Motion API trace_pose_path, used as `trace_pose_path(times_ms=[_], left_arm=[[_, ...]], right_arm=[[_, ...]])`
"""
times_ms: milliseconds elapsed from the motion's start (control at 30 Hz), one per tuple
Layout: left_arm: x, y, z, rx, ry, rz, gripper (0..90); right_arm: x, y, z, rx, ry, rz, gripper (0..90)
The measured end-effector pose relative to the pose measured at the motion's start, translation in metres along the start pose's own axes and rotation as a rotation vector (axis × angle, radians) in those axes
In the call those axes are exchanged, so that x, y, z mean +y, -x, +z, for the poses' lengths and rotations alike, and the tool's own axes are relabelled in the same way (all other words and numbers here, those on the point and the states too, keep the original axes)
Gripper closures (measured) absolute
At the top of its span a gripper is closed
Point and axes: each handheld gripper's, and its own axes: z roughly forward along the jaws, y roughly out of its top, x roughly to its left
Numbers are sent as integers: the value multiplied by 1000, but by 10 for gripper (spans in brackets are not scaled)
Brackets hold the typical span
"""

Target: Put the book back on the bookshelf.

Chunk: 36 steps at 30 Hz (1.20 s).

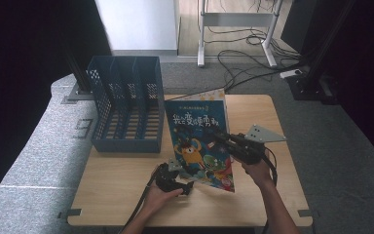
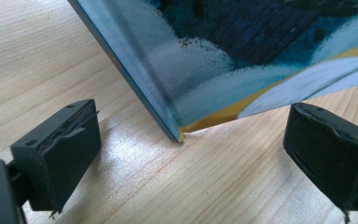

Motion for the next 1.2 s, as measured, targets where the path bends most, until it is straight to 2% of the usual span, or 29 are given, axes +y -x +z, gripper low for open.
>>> trace_pose_path(times_ms=[100, 300, 467, 633, 967, 1200], left_arm=[[-1, -3, -3, -14, 8, -18, 57], [-5, -7, -6, -7, 31, -35, 87], [-3, -10, -15, 5, 95, -44, 136], [2, -10, -20, 2, 137, -53, 140], [4, -13, -25, 8, 161, -60, 142], [13, -13, -32, 7, 202, -54, 142]], right_arm=[[-2, 0, -4, 9, 4, 6, 811], [-7, 0, -9, 20, 17, 11, 815], [-10, 0, -13, 27, 25, 15, 816], [-12, 1, -17, 39, 14, 13, 815], [-14, 2, -26, 49, -21, 28, 812], [-17, 1, -31, 46, -36, 22, 804]])
